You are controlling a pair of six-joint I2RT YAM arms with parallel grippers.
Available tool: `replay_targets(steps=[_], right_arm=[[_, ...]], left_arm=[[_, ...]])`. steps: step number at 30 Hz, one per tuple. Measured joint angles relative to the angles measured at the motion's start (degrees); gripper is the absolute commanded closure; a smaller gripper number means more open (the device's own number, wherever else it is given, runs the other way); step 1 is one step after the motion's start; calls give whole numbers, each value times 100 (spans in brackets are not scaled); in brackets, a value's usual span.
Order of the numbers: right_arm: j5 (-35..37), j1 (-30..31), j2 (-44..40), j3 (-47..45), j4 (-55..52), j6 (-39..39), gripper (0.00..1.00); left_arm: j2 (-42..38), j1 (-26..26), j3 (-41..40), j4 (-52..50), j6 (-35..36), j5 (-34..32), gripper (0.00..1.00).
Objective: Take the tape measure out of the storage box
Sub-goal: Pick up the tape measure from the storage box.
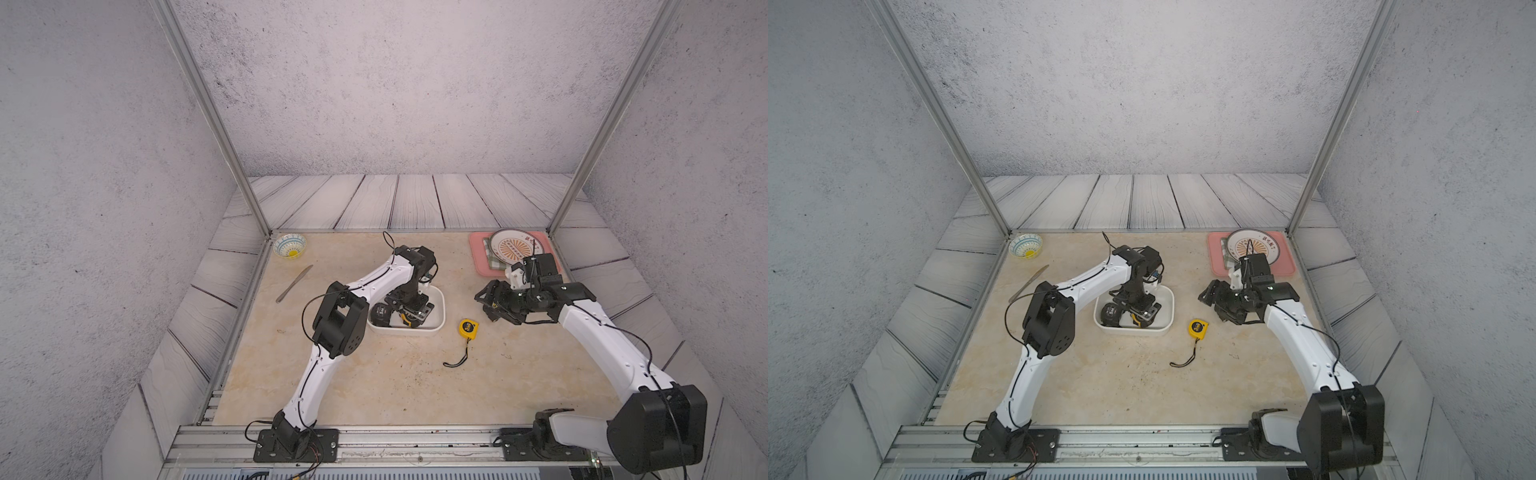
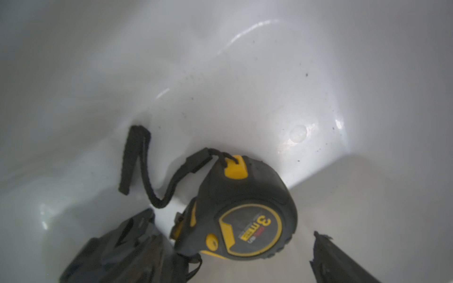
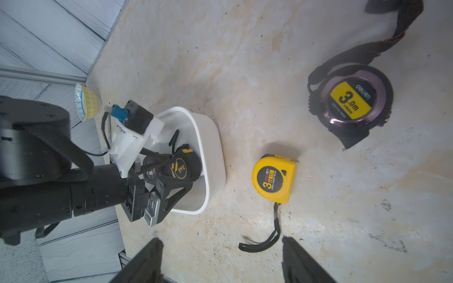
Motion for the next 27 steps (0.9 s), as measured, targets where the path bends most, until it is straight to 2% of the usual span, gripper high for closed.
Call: replay_targets(steps=[10,27], right_arm=[[-153,0,9,76,-85,-109,22],[-195,-31,175,240,-203,-234,21]], left_arm=[[63,-2,264,39,356,-442,1],[68,-4,31,177,1012,-17,2]])
